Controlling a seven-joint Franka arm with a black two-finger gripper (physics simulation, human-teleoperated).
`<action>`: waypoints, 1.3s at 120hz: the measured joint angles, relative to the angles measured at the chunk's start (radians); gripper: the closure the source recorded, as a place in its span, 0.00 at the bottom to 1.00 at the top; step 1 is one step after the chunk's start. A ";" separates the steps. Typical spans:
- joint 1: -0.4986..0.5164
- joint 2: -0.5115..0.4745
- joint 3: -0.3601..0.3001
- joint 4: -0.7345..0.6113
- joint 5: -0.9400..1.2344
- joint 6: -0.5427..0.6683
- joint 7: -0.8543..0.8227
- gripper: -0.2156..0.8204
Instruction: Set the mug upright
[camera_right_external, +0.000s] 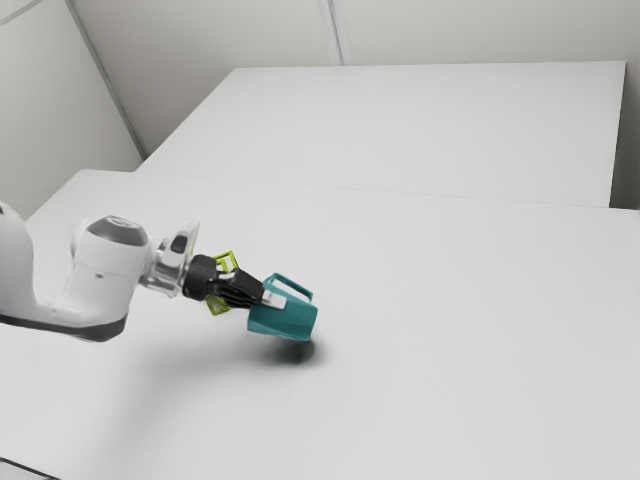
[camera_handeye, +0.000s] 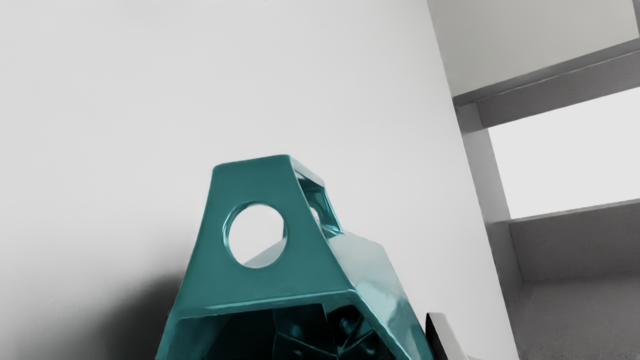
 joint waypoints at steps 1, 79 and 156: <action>-0.004 0.001 -0.006 0.010 0.009 0.004 -0.003 0.95; -0.116 0.578 -0.134 0.974 1.241 -0.001 -0.520 0.96; -0.125 0.634 -0.114 0.954 1.310 0.136 -0.848 0.58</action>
